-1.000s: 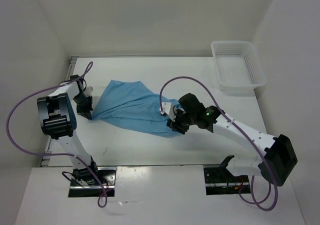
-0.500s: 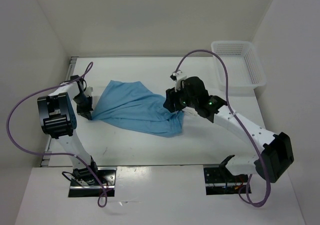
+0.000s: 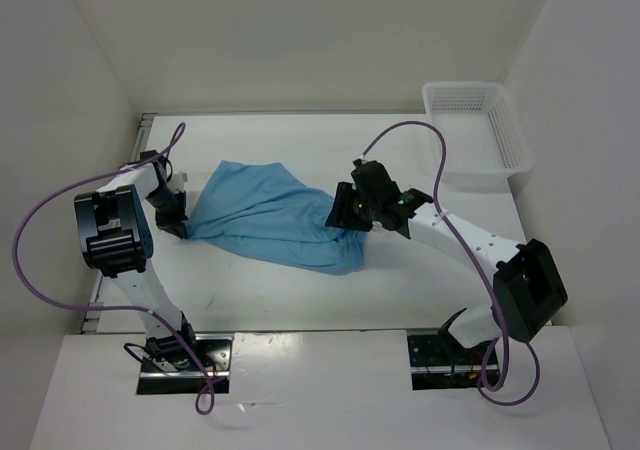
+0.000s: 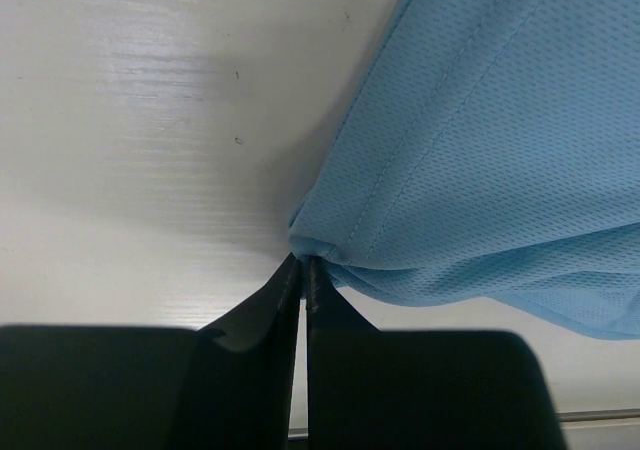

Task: Fold and stack the shorts
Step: Fold the shorts

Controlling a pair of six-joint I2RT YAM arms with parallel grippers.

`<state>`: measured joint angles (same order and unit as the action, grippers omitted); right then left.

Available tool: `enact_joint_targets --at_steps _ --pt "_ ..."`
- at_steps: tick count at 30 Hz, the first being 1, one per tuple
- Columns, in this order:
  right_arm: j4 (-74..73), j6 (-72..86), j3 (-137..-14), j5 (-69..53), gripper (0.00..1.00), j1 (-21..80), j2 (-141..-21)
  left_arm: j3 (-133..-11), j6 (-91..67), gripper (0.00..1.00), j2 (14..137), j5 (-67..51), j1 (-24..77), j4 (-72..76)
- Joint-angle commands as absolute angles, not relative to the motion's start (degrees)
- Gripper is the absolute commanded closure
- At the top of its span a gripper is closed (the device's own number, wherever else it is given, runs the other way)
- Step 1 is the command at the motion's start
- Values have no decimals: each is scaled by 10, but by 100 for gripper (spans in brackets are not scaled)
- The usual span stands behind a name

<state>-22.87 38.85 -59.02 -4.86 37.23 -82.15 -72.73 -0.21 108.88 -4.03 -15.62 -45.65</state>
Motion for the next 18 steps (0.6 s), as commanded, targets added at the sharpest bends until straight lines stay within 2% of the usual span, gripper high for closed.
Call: enact_joint_targets --at_steps 1,9,18 --pt "-194 417 -584 -26 46 372 -828 -725 0 92 1063 -57 -159 -453" --pt "-178 386 -610 -26 46 367 -890 -725 0 92 1063 -64 -159 -453" --pt "-204 369 -620 14 46 367 -850 -725 0 92 1069 -64 -159 -453"
